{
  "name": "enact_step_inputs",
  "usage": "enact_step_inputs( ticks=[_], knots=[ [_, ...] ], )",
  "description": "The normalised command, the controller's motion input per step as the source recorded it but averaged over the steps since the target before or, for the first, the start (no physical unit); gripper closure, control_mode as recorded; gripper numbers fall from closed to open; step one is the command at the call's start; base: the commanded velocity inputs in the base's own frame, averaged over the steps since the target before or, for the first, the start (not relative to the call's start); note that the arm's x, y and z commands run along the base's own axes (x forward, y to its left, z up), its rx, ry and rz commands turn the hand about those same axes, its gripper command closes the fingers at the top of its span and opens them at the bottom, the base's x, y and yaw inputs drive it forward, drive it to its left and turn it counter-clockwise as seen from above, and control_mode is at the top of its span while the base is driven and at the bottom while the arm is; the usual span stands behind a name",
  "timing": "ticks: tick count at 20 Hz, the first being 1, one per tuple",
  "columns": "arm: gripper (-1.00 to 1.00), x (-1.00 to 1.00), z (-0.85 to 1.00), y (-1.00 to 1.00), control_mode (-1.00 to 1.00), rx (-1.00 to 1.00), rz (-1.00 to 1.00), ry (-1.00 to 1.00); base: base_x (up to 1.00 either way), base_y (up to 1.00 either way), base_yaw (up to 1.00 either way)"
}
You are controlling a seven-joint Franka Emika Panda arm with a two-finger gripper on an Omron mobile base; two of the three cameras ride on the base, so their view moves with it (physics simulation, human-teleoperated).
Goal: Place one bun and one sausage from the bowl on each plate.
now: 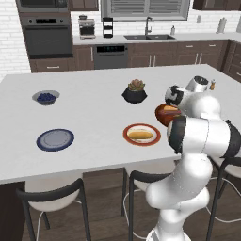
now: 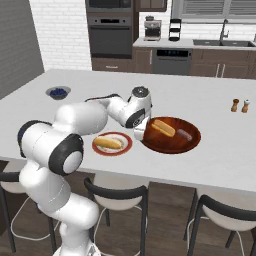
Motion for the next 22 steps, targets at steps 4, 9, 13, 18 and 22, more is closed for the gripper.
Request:
enact_step_inputs(
  ticks=[4,9,13,18,22],
  knots=[
    [1.0,0.06,0.17,1.0,-1.0,-0.13,-0.09,0.07,0.0,0.0,0.0],
    [1.0,0.21,-0.01,0.89,-1.0,-0.07,-0.11,0.16,0.0,0.0,0.0],
    [1.0,0.34,-0.21,0.58,-1.0,-0.01,-0.13,0.11,0.0,0.0,0.0],
    [1.0,0.26,-0.53,0.02,-1.0,0.0,-0.17,0.02,0.0,0.0,0.0],
    [1.0,0.18,-0.58,0.0,-1.0,0.0,-0.2,0.0,0.0,0.0,0.0]
  ],
)
